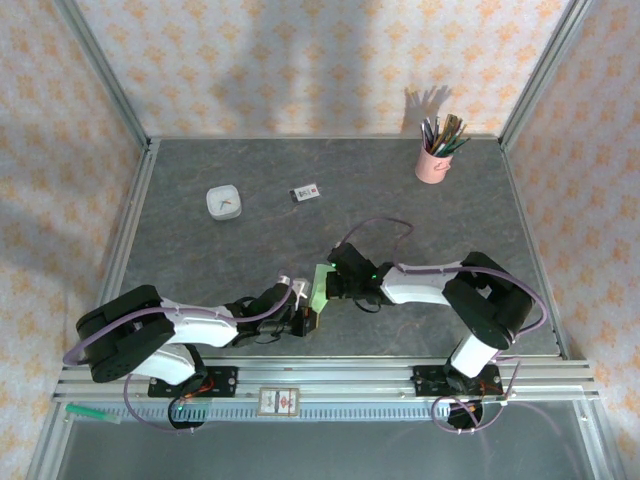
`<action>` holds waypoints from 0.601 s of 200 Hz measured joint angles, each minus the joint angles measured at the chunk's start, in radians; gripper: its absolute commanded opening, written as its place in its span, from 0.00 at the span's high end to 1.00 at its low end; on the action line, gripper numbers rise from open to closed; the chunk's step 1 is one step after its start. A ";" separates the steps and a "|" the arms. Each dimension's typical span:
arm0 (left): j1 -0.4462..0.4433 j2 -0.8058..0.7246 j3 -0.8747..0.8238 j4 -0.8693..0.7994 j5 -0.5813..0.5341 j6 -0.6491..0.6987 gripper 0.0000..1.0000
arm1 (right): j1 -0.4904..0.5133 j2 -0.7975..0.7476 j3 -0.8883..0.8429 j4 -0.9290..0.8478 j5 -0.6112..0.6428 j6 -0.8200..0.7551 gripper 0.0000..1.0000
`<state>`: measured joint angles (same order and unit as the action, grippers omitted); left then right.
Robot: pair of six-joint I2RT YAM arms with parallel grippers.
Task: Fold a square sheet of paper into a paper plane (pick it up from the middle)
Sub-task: Perform the fifth fold on the wing at the bottom-center of the table.
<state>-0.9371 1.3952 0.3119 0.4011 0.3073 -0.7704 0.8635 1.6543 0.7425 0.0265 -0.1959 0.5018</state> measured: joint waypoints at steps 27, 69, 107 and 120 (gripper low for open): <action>-0.008 -0.011 -0.008 -0.004 -0.001 -0.011 1.00 | 0.000 0.002 0.003 -0.005 0.002 0.003 1.00; -0.026 -0.017 -0.009 -0.018 -0.004 -0.021 1.00 | 0.002 0.009 0.010 -0.008 0.002 0.003 1.00; -0.037 -0.057 -0.042 -0.023 -0.002 -0.052 1.00 | 0.002 0.009 0.011 -0.010 0.002 0.004 1.00; -0.043 -0.070 -0.047 -0.034 -0.002 -0.062 1.00 | 0.002 0.009 0.011 -0.010 0.002 0.004 1.00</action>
<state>-0.9798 1.3254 0.2653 0.3668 0.3058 -0.8322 0.8654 1.6634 0.7532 0.0162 -0.1936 0.5056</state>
